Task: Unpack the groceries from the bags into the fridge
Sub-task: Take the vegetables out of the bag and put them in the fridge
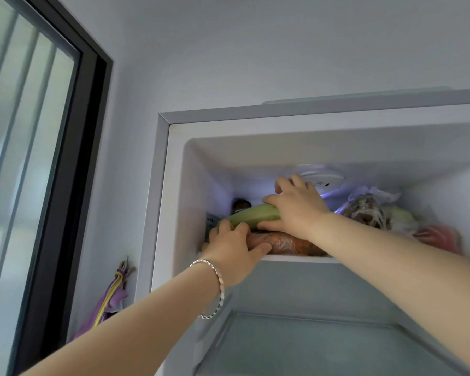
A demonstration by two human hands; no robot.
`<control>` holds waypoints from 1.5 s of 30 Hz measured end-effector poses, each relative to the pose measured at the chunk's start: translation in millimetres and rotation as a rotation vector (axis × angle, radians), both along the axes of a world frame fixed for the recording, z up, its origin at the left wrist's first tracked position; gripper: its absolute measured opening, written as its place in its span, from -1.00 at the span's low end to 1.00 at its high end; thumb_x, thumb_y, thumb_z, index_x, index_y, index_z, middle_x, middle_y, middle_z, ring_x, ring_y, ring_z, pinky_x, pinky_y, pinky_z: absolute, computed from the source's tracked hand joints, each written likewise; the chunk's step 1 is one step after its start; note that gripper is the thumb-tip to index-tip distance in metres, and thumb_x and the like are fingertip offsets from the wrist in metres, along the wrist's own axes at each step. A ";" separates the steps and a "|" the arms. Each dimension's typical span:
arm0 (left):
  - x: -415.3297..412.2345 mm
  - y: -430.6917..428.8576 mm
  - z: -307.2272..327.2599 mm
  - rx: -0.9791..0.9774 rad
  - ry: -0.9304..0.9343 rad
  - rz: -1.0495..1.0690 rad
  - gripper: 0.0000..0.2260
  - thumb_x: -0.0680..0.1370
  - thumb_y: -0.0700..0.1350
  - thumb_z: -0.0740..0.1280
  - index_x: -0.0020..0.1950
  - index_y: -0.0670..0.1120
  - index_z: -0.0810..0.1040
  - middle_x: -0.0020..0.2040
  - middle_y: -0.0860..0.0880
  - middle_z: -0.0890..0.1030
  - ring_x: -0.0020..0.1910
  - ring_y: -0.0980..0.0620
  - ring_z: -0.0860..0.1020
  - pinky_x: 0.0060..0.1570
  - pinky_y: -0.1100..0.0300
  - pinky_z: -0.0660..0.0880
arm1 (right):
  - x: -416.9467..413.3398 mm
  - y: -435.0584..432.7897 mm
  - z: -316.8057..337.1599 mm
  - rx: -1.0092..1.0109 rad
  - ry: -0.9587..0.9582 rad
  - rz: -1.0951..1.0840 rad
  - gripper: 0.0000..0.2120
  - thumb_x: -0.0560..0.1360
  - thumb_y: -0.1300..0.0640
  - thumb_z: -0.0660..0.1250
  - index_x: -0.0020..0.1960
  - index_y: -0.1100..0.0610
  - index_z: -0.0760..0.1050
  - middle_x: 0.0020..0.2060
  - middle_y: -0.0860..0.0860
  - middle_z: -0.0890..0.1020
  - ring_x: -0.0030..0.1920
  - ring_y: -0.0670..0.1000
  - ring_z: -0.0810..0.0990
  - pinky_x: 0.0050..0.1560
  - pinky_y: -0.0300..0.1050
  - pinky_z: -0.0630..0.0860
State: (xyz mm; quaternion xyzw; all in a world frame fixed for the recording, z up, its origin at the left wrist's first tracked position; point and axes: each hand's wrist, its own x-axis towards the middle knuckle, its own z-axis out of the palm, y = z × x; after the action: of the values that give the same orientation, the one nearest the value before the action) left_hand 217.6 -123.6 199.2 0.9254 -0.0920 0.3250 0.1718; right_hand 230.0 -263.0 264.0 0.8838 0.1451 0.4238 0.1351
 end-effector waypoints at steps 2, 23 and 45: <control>-0.6 0.3 -1.5 -0.028 -0.001 -0.011 -0.53 0.52 0.25 0.16 0.31 -0.02 0.35 0.31 -0.09 0.26 0.31 -0.14 0.28 0.33 -0.01 0.28 | -0.2 -1.8 1.7 0.030 0.079 -0.009 -0.44 0.51 -0.30 0.10 0.41 -0.03 0.29 0.27 0.09 0.30 0.31 0.16 0.20 0.28 0.04 0.22; -14.4 -3.3 5.8 -0.213 0.095 -0.027 -0.30 0.32 0.26 0.24 0.31 -0.14 0.30 0.29 -0.12 0.37 0.28 -0.13 0.37 0.25 0.00 0.36 | -9.5 24.3 -15.7 0.169 0.015 0.259 -0.53 0.51 -0.02 0.32 0.37 0.04 0.33 0.25 0.05 0.40 0.25 0.14 0.34 0.12 -0.01 0.40; -57.7 28.3 -17.9 -0.311 -0.076 -0.104 -0.56 0.53 -0.27 0.15 0.40 -0.13 0.17 0.38 -0.08 0.25 0.29 -0.06 0.34 0.00 0.33 0.21 | 14.5 79.3 -19.4 0.310 0.206 0.382 -0.51 0.44 0.07 0.33 0.33 0.10 0.33 0.22 0.08 0.51 0.21 0.15 0.49 0.15 0.02 0.47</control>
State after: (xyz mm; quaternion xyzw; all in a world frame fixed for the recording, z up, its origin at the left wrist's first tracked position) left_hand 159.9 -95.3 181.3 0.8687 -0.0948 0.3608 0.3258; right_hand 244.5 -183.7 244.6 0.8891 0.2555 0.3665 -0.1000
